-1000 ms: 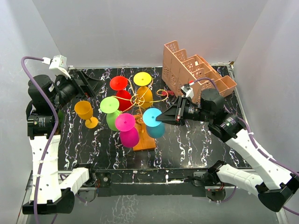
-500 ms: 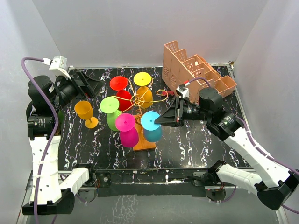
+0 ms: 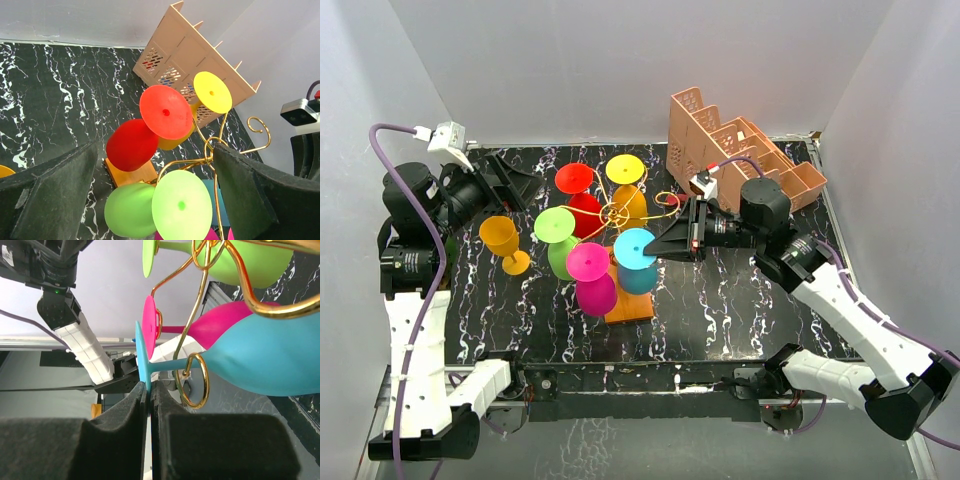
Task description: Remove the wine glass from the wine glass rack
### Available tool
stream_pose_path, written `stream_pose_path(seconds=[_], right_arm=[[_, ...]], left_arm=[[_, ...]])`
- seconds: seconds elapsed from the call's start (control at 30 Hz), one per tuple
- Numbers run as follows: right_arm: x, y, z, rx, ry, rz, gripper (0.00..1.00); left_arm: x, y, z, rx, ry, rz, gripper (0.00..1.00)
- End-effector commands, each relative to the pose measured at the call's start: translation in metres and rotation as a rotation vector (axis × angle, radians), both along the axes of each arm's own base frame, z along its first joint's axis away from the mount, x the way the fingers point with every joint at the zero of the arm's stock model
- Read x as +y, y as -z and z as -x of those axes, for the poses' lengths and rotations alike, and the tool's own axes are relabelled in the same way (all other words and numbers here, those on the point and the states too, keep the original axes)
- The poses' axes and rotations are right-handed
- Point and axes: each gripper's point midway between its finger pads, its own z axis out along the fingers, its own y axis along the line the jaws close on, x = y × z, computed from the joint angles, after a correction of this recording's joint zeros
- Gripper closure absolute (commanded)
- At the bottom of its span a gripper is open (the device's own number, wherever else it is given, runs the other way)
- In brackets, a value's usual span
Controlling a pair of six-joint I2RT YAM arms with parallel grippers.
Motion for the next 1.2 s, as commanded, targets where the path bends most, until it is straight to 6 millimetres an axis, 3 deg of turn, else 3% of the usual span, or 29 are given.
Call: stream_pose_path(seconds=[0.0,0.17,0.53,0.83,1.0,1.17], right_arm=[[-0.002,-0.034,-0.013,-0.097,0.081,-0.049,0.92],[-0.005,-0.025,-0.026,-0.074,0.161,-0.014,0.92],[-0.020,-0.037,-0.038,-0.137,0.305,-0.017,0.92],[-0.049,-0.049,-0.026,-0.245,0.406,-0.016,0.92],[-0.070,-0.046,-0.018,-0.303,0.478,0.002,0.92],[-0.091,-0.058,-0.012,-0.386,0.560,-0.019,0.92]], left_arm=[[-0.004,-0.008,0.009,-0.045,0.028,-0.014,0.03],[-0.005,-0.010,0.011,-0.056,0.040,-0.014,0.03],[-0.018,-0.033,0.015,-0.109,0.106,-0.038,0.03],[-0.084,-0.080,0.063,-0.272,0.512,-0.001,0.03],[-0.098,-0.110,0.085,-0.353,0.640,0.088,0.03],[-0.104,-0.127,0.090,-0.414,0.686,0.284,0.03]])
